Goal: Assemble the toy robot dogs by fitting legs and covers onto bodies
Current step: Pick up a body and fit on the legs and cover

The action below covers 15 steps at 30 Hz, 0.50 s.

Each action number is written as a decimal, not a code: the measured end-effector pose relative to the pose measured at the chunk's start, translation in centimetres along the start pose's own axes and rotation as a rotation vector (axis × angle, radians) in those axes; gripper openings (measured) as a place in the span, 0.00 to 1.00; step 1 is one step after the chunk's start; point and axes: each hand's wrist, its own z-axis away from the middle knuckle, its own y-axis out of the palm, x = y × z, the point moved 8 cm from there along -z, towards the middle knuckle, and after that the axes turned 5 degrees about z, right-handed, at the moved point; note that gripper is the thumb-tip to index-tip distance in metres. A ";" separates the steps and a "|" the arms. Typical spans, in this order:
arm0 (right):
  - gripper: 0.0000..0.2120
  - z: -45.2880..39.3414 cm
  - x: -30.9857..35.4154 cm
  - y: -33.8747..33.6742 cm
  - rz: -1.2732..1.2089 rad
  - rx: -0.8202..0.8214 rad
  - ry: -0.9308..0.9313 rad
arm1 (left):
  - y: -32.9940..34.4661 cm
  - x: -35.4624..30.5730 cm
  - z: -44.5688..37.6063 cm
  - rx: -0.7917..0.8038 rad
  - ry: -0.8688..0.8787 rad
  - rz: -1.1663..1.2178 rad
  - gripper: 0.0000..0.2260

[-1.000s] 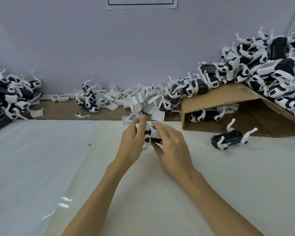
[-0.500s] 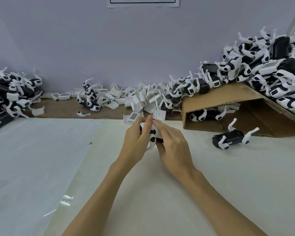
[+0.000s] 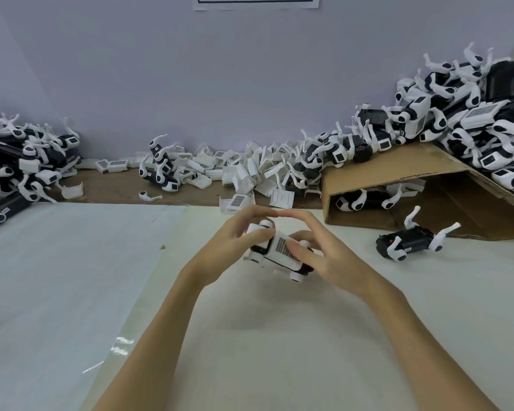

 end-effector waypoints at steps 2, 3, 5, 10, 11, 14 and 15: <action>0.20 -0.1 -0.6 0.1 -0.006 0.018 0.044 | -0.4 0.1 0.1 -0.005 0.020 -0.069 0.18; 0.17 -0.3 -0.8 -0.1 0.018 -0.024 0.053 | -0.8 0.2 0.2 -0.044 0.031 -0.130 0.20; 0.12 -0.4 -0.4 -0.5 0.087 -0.178 0.018 | -1.5 0.0 0.3 -0.127 0.082 -0.212 0.23; 0.22 -0.1 1.1 -0.7 0.464 -0.434 -0.160 | -1.5 -0.8 -0.1 -0.161 0.299 -0.309 0.25; 0.24 0.1 1.4 -0.9 0.512 -0.484 -0.205 | -1.6 -1.0 -0.1 -0.178 0.319 -0.318 0.26; 0.24 0.5 2.4 -1.2 0.616 -0.580 -0.309 | -1.6 -0.5 -0.1 -0.166 0.292 -0.274 0.33; 0.24 0.5 2.5 -1.1 0.636 -0.580 -0.321 | -1.4 -0.2 -0.2 -0.139 0.260 -0.252 0.35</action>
